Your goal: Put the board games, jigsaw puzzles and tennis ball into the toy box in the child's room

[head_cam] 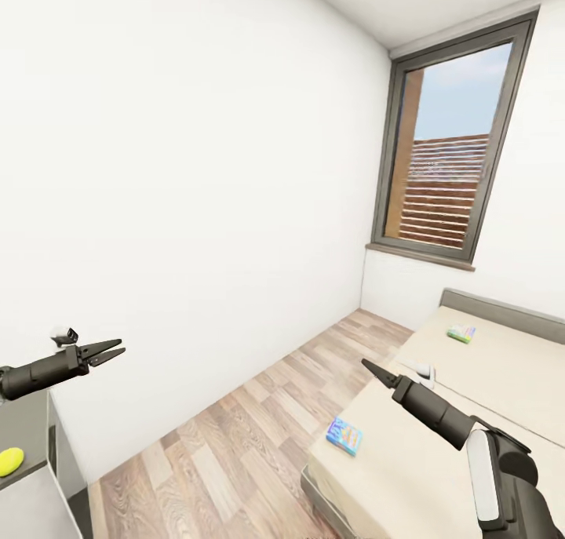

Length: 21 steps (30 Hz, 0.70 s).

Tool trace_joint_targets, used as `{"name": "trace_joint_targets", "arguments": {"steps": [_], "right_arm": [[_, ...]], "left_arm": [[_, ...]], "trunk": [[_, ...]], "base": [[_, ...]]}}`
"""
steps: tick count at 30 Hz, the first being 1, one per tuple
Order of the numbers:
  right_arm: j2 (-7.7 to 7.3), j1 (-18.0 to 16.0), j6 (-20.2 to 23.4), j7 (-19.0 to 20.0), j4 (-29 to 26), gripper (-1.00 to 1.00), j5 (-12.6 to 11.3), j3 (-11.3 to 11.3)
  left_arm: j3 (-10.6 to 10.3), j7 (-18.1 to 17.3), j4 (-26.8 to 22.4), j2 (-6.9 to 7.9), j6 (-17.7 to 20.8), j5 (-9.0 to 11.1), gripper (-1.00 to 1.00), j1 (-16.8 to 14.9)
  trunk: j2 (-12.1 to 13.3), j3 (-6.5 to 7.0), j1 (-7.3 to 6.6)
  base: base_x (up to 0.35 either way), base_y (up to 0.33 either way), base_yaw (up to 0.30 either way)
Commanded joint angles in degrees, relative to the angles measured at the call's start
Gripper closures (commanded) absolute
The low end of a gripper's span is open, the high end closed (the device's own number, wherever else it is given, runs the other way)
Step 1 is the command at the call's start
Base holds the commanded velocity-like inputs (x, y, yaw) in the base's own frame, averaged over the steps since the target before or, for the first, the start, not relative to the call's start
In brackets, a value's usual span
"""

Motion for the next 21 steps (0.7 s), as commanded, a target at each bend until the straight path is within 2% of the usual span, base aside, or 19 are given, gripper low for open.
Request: {"name": "trace_joint_targets", "arguments": {"steps": [1,13,21], "right_arm": [[0.05,-0.05,0.32,0.13,0.04,-1.0,-0.12,-0.11],[0.05,-0.05,0.31,0.13,0.85,-1.0,-0.09,-0.19],[0.04,-0.04,0.31,0.13,0.9,-1.0,-0.09,-0.19]], "left_arm": [[-0.04,-0.2,0.0,0.03,0.6,0.07,-1.0,0.0],[-0.04,-0.2,0.0,0.07,0.59,0.02,-1.0,0.0],[-0.04,-0.2,0.0,0.07,0.59,0.07,-1.0,0.0]], "trunk": [[-0.05,-0.05,0.02],[-0.05,-0.35,0.02],[-0.05,-0.56,0.02]], "base": [[0.0,0.0,-0.265],[0.041,0.01,-0.265],[0.103,0.177,-0.265]]}}
